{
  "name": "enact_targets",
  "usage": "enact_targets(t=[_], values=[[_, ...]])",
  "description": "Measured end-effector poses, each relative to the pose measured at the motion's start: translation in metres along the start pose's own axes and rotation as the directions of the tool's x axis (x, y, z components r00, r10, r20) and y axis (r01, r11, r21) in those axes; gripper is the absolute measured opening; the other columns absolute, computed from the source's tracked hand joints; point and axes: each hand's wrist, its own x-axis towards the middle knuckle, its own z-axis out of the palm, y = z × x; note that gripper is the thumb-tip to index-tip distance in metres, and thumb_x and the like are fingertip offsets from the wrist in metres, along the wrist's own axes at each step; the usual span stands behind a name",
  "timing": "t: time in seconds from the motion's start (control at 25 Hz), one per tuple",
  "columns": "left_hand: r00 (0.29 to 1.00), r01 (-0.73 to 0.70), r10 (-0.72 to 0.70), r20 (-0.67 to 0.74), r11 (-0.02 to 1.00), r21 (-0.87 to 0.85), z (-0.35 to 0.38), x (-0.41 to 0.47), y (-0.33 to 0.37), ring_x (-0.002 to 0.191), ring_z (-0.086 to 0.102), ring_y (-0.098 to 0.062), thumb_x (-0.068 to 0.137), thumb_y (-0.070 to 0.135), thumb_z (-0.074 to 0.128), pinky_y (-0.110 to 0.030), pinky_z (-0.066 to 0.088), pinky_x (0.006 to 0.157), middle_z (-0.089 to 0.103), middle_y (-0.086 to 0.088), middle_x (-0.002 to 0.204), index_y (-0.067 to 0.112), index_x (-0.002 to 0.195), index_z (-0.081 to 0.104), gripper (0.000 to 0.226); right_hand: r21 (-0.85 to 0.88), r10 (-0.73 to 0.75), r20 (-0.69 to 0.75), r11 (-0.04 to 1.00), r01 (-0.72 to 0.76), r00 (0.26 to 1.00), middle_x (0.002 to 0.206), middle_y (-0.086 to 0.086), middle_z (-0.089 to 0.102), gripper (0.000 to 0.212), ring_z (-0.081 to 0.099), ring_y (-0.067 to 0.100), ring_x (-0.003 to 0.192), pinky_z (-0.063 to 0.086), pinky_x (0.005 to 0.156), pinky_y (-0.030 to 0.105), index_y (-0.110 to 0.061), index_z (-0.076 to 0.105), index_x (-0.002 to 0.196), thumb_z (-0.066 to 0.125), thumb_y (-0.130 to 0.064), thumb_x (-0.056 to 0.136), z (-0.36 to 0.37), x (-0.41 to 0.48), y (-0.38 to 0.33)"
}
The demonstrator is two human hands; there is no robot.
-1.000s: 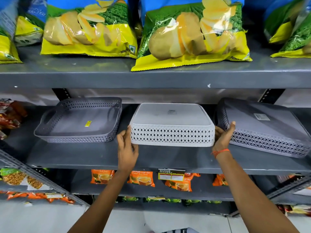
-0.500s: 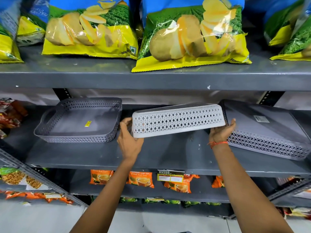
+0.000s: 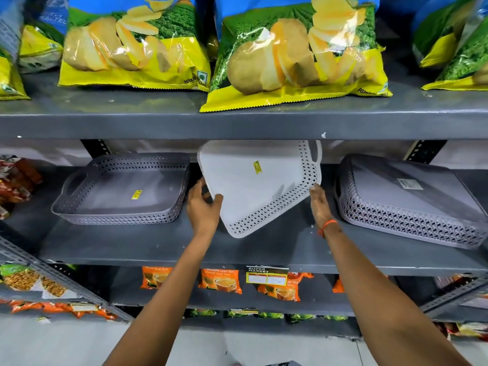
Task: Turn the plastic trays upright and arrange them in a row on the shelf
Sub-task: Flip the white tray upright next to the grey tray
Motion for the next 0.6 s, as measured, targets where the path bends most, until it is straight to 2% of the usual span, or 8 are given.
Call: enact_targets(t=[0.08,0.16,0.24,0.32,0.4,0.52,0.6], values=[[0.996,0.043,-0.040,0.078,0.998,-0.034,0.006,0.004,-0.010,0.100,0.065,-0.026,0.076,0.000,0.061,-0.036,0.054,0.080,0.065,-0.012,0.119,0.015,0.132,0.045,0.060,-0.248,-0.005,0.036,0.969,0.014,0.999,0.153,0.015,0.030,0.045,0.030,0.031,0.140,0.022,0.116,0.037,-0.010,0.030,0.144,0.040,-0.020,0.100,0.004,0.000,0.001],[0.990,0.081,-0.073,0.121,0.995,-0.062,0.010,0.004,-0.022,0.093,0.063,-0.023,0.076,-0.002,0.060,-0.024,0.049,0.071,0.067,-0.008,0.106,0.018,0.133,0.043,0.063,-0.512,-0.053,0.095,0.854,0.094,0.994,0.151,0.017,0.033,0.051,0.031,0.036,0.137,0.021,0.117,0.045,-0.016,0.025,0.146,0.043,-0.016,0.098,0.007,0.000,0.004],[0.980,0.149,-0.133,0.148,0.984,-0.097,0.012,0.006,-0.034,0.089,0.061,-0.022,0.077,-0.004,0.059,-0.013,0.047,0.062,0.067,-0.012,0.100,0.016,0.130,0.047,0.058,-0.666,-0.096,0.124,0.729,0.155,0.988,0.142,0.024,0.036,0.059,0.034,0.041,0.129,0.023,0.113,0.046,-0.023,0.020,0.147,0.046,-0.013,0.095,0.010,-0.001,0.005],[0.967,0.221,-0.209,0.146,0.972,-0.076,0.014,0.010,-0.041,0.097,0.063,-0.030,0.081,-0.003,0.058,-0.018,0.045,0.067,0.067,-0.021,0.109,0.008,0.126,0.049,0.048,-0.758,-0.169,0.103,0.625,0.187,0.980,0.136,0.026,0.034,0.062,0.033,0.043,0.121,0.032,0.108,0.048,-0.028,0.022,0.146,0.049,-0.012,0.093,0.015,-0.002,0.002],[0.964,0.233,-0.230,0.132,0.972,-0.009,0.021,0.010,-0.043,0.104,0.062,-0.037,0.084,0.000,0.057,-0.031,0.046,0.076,0.064,-0.023,0.117,0.004,0.129,0.045,0.047,-0.826,-0.283,0.124,0.502,0.257,0.951,0.141,0.028,0.030,0.059,0.029,0.044,0.127,0.035,0.108,0.051,-0.025,0.030,0.144,0.052,-0.013,0.091,0.016,-0.002,0.000],[0.967,0.228,-0.238,0.086,0.967,0.110,0.033,0.002,-0.040,0.106,0.060,-0.041,0.088,0.001,0.050,-0.043,0.050,0.085,0.062,-0.025,0.121,0.002,0.140,0.029,0.056,-0.838,-0.400,0.266,0.353,0.415,0.877,0.152,0.020,0.028,0.048,0.020,0.038,0.142,0.021,0.119,0.050,-0.013,0.040,0.139,0.052,-0.015,0.093,0.016,-0.004,0.001],[0.973,0.228,-0.231,-0.005,0.957,0.177,0.036,0.001,-0.039,0.106,0.059,-0.045,0.091,0.001,0.045,-0.047,0.049,0.086,0.063,-0.030,0.118,0.000,0.139,0.031,0.050,-0.827,-0.490,0.284,0.310,0.469,0.824,0.148,0.018,0.040,0.039,0.027,0.035,0.141,0.019,0.119,0.050,-0.007,0.048,0.133,0.051,-0.011,0.094,0.019,-0.015,0.005]])
